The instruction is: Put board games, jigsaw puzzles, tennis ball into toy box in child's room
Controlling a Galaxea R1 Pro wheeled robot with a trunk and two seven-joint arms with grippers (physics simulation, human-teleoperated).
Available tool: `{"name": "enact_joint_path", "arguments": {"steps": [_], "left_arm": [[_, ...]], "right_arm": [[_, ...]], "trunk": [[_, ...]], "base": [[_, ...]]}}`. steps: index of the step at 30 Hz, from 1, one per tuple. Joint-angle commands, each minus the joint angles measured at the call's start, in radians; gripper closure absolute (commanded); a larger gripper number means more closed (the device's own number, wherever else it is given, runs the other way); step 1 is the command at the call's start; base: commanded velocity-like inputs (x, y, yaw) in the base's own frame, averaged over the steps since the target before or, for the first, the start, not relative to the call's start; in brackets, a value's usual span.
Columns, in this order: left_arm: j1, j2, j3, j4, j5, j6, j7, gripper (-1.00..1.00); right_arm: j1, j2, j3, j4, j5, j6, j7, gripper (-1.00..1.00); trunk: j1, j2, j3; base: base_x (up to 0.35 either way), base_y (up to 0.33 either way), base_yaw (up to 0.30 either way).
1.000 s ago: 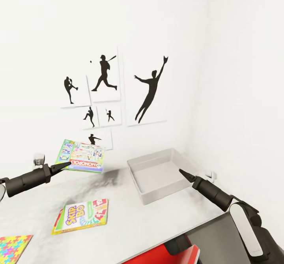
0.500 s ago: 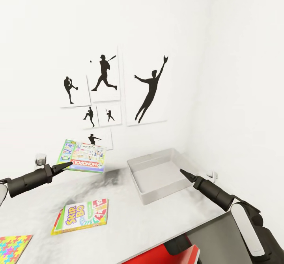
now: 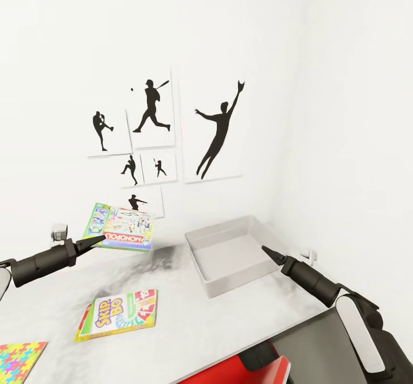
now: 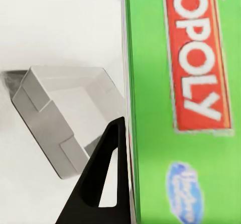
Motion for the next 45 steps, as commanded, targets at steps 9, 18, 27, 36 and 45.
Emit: {"name": "enact_joint_path", "arguments": {"steps": [9,18,27,36,45], "left_arm": [[0.000,0.000,0.001,0.000,-0.003,0.003,-0.006,1.00],[0.000,0.000,0.001,0.000,-0.003,0.003,-0.006,1.00],[0.000,0.000,0.001,0.000,-0.002,0.003,-0.006,1.00],[0.000,0.000,0.001,0.000,-0.003,0.003,-0.006,1.00],[0.000,0.000,0.001,0.000,-0.003,0.003,-0.006,1.00]], "right_arm": [[0.000,0.000,-0.001,0.000,-0.006,0.008,0.001,-1.00],[0.000,0.000,-0.001,0.000,-0.006,0.008,0.001,-1.00],[0.000,0.000,-0.001,0.000,-0.006,0.008,0.001,-1.00],[0.000,0.000,-0.001,0.000,-0.006,0.008,0.001,-1.00],[0.000,0.000,-0.001,0.000,-0.006,0.008,0.002,-1.00]], "trunk": [[0.000,-0.001,0.000],[0.000,-0.001,0.000],[0.000,-0.001,0.000],[0.000,-0.001,0.000],[0.000,-0.001,0.000]], "base": [[0.050,0.000,0.000],[0.027,0.000,0.000],[0.086,0.000,0.000],[0.007,0.000,0.000],[0.000,0.000,0.000]]}}
